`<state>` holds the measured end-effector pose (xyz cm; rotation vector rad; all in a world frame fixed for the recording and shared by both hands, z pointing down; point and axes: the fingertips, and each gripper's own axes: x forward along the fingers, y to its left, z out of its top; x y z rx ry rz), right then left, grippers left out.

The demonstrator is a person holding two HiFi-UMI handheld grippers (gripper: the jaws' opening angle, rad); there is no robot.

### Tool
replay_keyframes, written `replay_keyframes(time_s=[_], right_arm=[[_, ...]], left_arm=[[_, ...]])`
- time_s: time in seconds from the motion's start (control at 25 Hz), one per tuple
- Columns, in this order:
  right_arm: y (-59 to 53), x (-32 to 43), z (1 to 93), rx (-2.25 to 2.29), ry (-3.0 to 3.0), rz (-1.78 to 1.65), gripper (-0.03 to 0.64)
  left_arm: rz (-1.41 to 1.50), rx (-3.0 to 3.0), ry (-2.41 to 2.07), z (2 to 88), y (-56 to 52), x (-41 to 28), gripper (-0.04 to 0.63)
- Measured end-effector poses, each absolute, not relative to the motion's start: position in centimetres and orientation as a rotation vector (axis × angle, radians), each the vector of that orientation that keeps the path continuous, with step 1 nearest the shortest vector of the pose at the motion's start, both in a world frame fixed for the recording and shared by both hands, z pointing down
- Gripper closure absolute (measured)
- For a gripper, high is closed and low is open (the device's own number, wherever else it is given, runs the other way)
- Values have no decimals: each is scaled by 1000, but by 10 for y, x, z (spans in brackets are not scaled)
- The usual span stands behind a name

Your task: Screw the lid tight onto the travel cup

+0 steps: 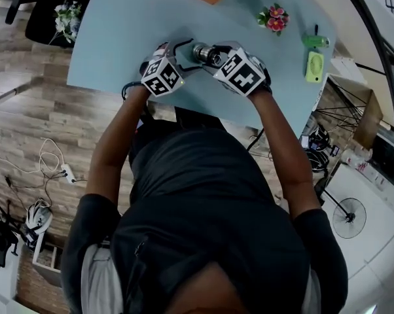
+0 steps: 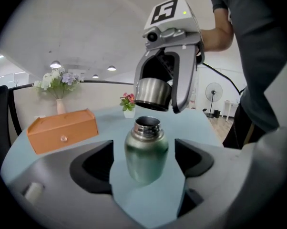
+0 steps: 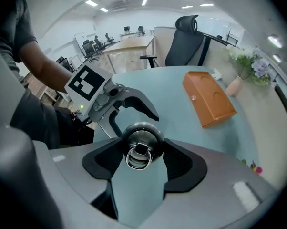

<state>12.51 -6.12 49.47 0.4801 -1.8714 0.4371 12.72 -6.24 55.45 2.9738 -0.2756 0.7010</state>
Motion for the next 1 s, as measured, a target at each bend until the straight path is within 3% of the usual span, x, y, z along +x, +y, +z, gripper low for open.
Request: replay_keyframes(time_s=[1.0], right_arm=[[-55,127,534,47,-1582,141,353]], left_arm=[[733,3034,-183,586,-62,152,167]])
